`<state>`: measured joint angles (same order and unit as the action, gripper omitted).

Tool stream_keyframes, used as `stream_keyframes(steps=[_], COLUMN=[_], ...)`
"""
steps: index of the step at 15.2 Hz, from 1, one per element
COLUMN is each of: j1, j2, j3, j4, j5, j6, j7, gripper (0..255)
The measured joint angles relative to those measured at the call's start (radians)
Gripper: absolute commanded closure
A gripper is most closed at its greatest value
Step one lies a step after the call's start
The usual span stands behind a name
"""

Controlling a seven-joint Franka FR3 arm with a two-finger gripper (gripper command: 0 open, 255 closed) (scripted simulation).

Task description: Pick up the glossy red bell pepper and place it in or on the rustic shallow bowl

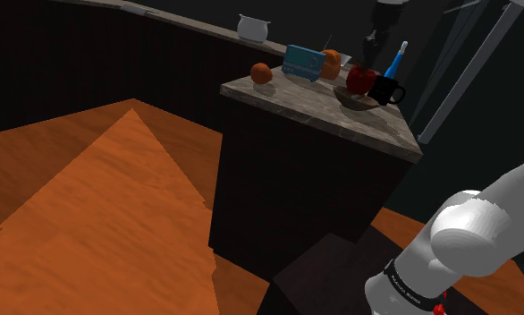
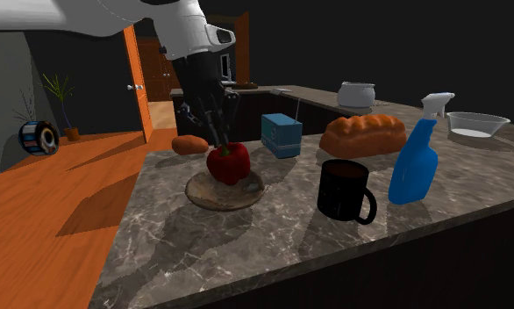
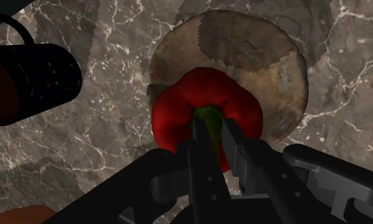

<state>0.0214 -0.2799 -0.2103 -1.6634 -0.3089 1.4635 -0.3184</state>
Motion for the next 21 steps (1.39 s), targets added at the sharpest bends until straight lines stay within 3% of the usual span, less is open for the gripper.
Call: stream_keyframes(steps=[7,8,14,18,21], j1=[0.000,0.000,0.000,0.006,0.008], j2=[-0.005,-0.005,-0.006,0.046,0.055], j3=[0.000,0.000,0.000,0.013,0.016], j4=[-0.017,-0.017,-0.017,0.134,0.172], j5=[-0.001,-0.001,-0.001,0.006,0.007], j6=[0.011,0.011,0.012,-0.089,-0.118], j7=[0.003,0.003,0.003,-0.009,-0.013], gripper=[255,0,0,0,0])
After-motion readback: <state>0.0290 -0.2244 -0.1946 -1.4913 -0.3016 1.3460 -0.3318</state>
